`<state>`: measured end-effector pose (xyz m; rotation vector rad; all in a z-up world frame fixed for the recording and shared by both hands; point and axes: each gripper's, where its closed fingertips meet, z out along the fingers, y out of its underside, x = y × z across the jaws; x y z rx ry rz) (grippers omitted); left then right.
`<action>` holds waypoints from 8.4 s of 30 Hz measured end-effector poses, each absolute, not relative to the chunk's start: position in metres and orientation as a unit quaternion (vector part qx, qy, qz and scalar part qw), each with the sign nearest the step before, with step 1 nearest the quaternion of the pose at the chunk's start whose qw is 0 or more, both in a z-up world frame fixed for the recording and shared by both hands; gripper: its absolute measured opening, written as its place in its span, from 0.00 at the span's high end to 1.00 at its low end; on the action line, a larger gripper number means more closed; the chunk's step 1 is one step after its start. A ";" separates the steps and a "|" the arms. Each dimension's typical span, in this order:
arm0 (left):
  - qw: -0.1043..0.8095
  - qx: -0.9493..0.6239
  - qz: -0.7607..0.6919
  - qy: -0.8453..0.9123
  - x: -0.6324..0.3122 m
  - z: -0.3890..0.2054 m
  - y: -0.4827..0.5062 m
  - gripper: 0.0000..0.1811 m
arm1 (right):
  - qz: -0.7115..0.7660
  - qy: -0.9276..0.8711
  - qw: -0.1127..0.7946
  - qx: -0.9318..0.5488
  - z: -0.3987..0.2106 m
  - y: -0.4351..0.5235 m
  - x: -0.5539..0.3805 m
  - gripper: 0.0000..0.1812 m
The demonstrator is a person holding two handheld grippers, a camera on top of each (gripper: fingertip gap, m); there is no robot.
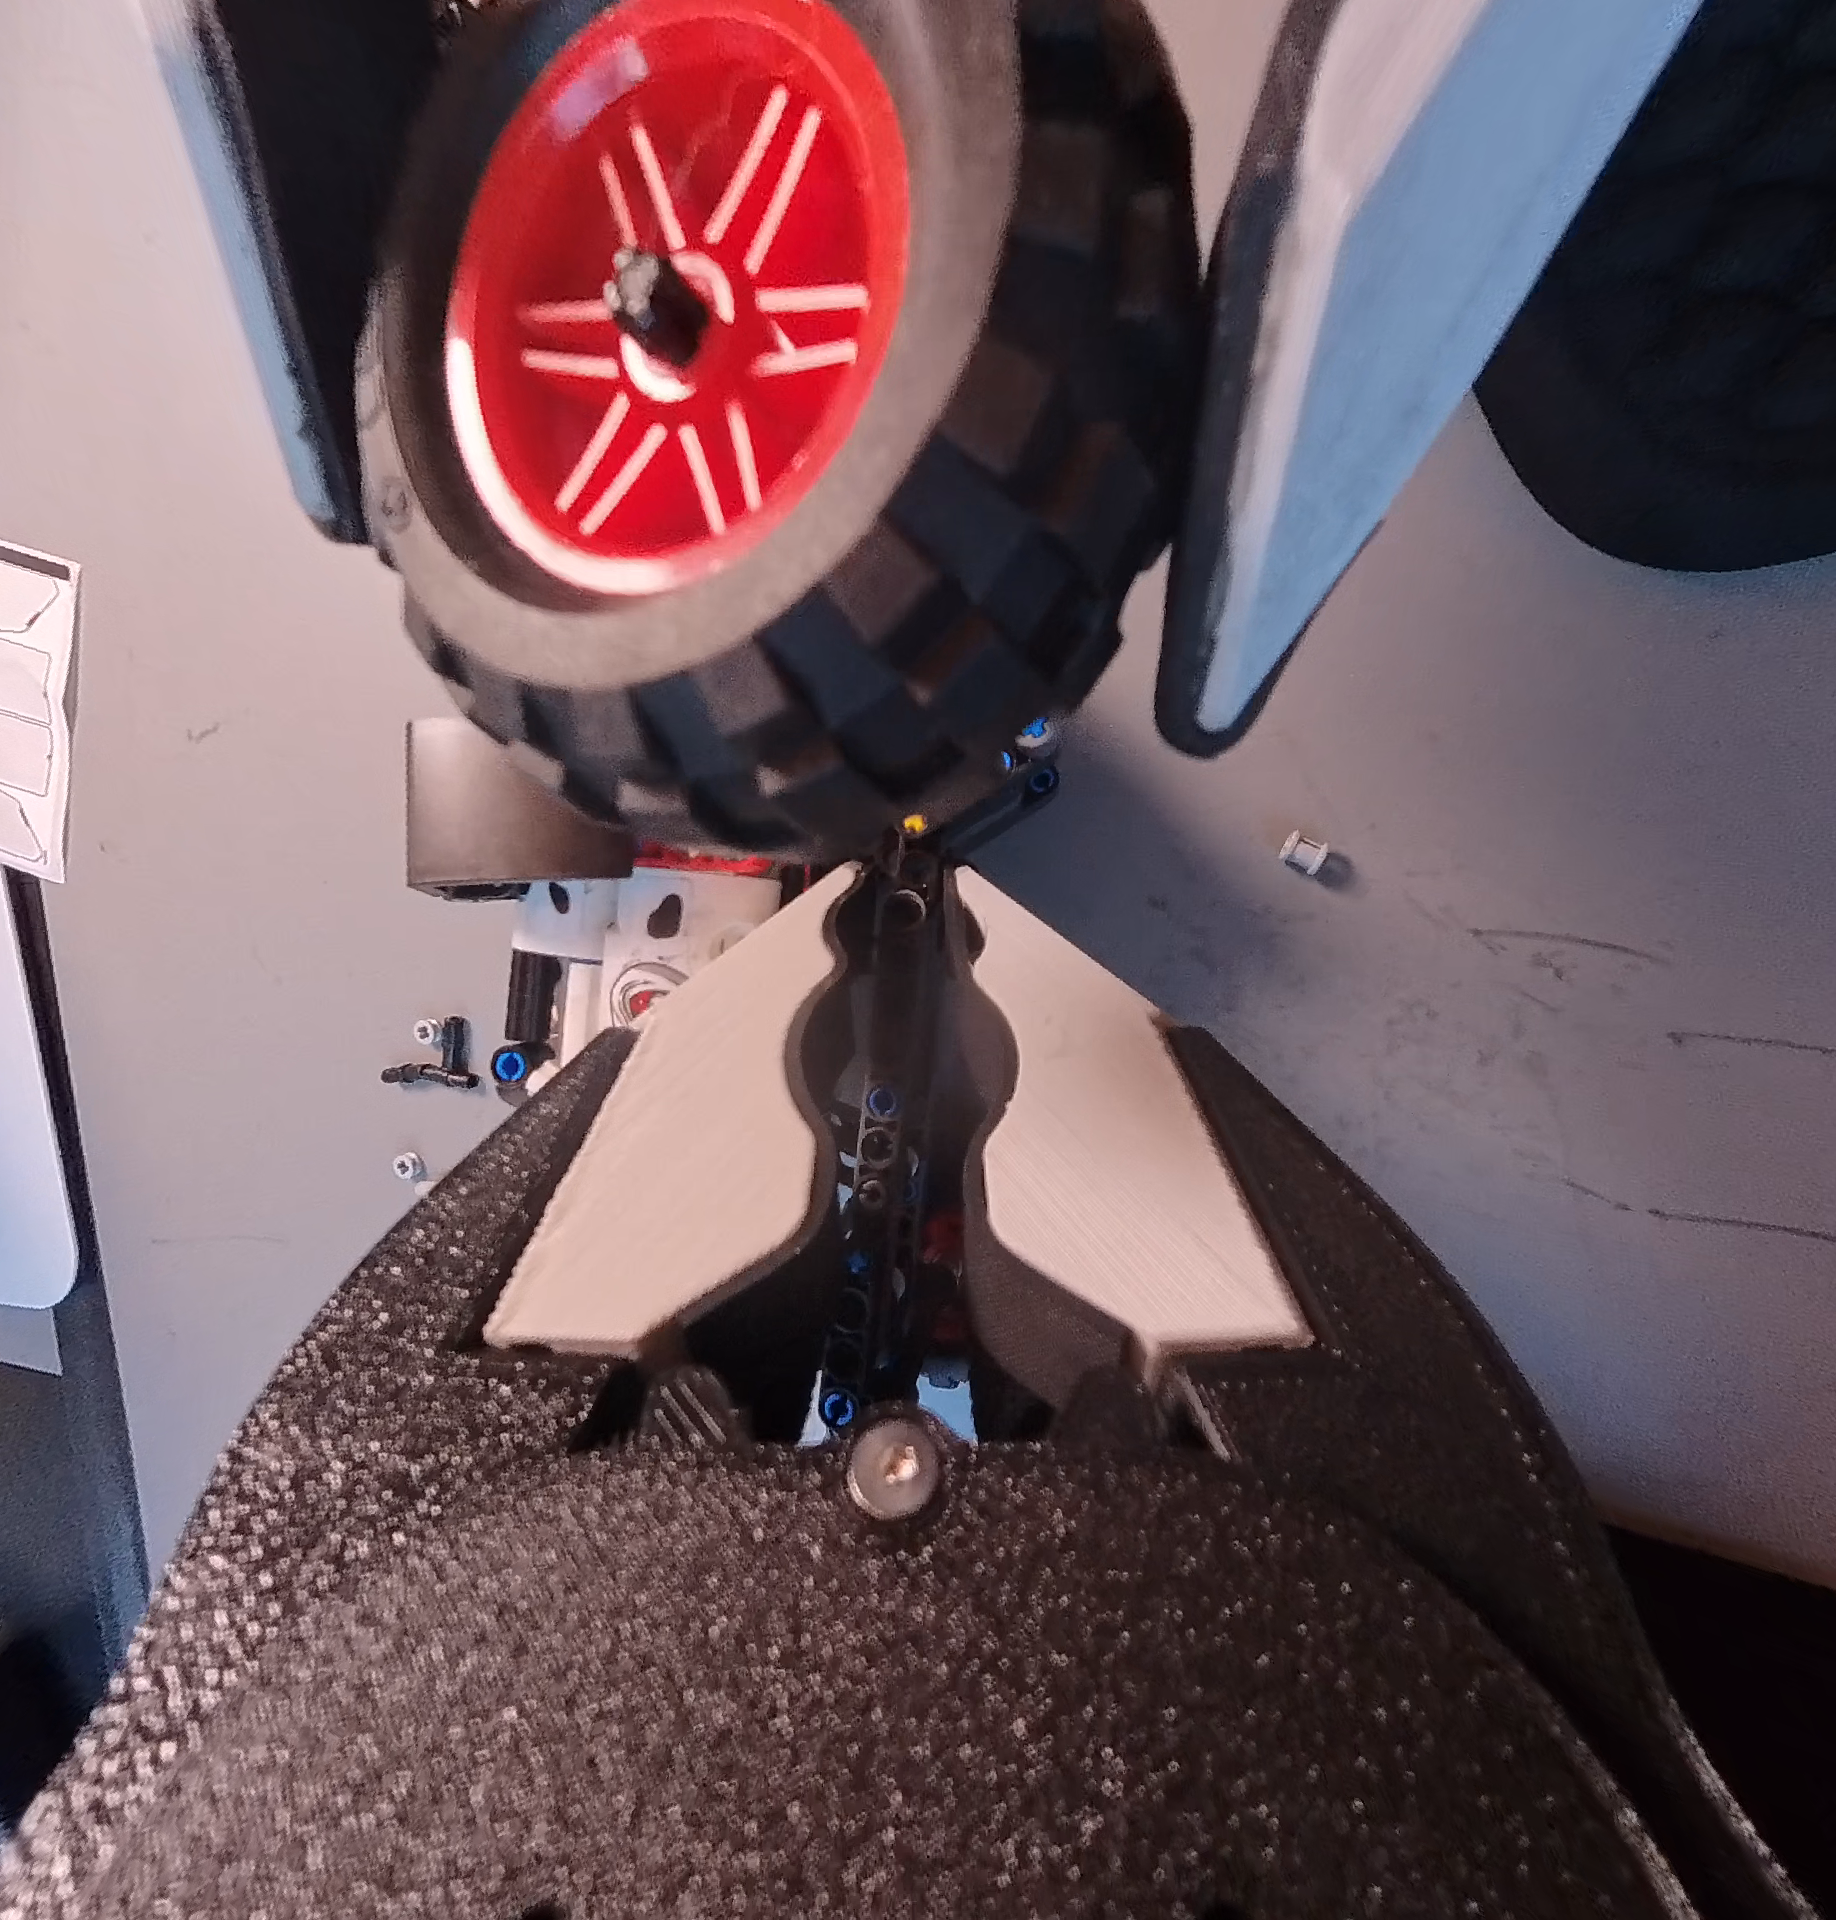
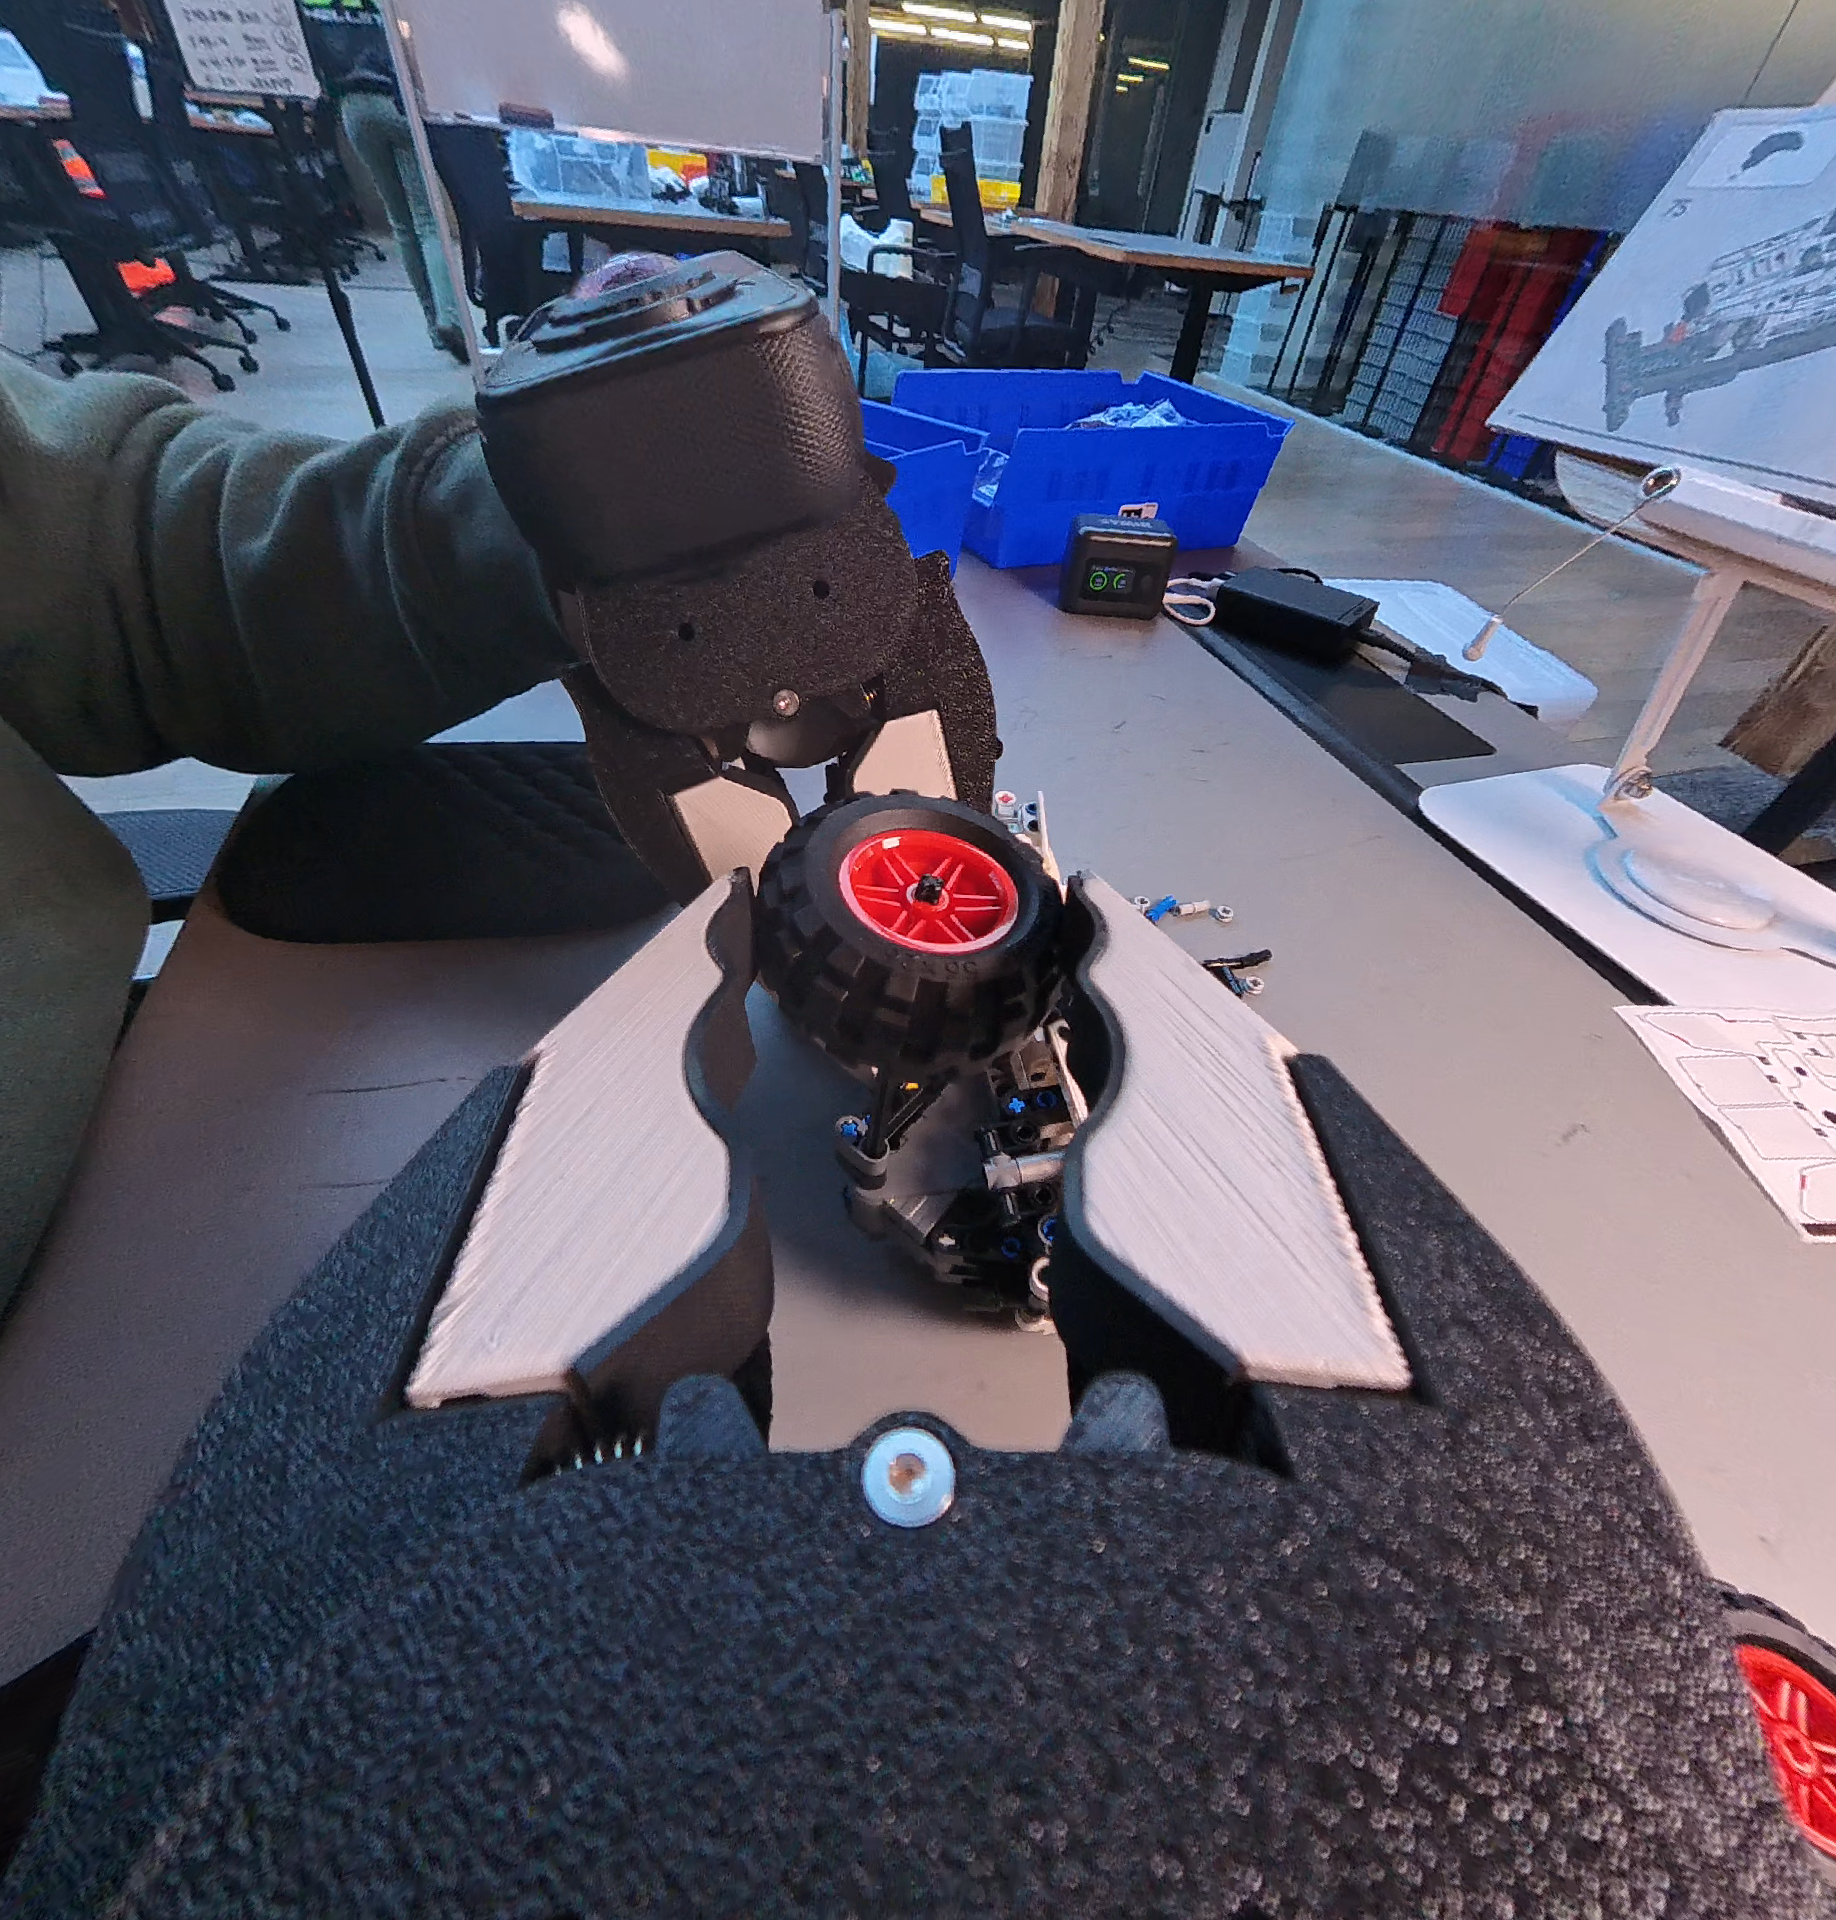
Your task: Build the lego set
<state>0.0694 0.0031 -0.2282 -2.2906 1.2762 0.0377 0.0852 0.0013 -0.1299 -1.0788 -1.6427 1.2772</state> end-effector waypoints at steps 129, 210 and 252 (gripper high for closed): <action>0.419 -0.760 -0.281 0.410 0.135 -0.208 -0.086 1.00 | 0.432 -0.795 0.262 -0.336 -0.185 -0.085 0.131 0.60; 0.566 -0.702 -0.227 0.368 0.075 -0.167 -0.082 0.99 | 0.472 -0.718 0.380 -0.343 -0.141 -0.062 0.099 0.97; 0.524 -0.844 0.040 0.106 -0.116 -0.220 -0.032 0.99 | 0.256 -0.849 0.238 -0.396 -0.261 0.089 -0.067 0.90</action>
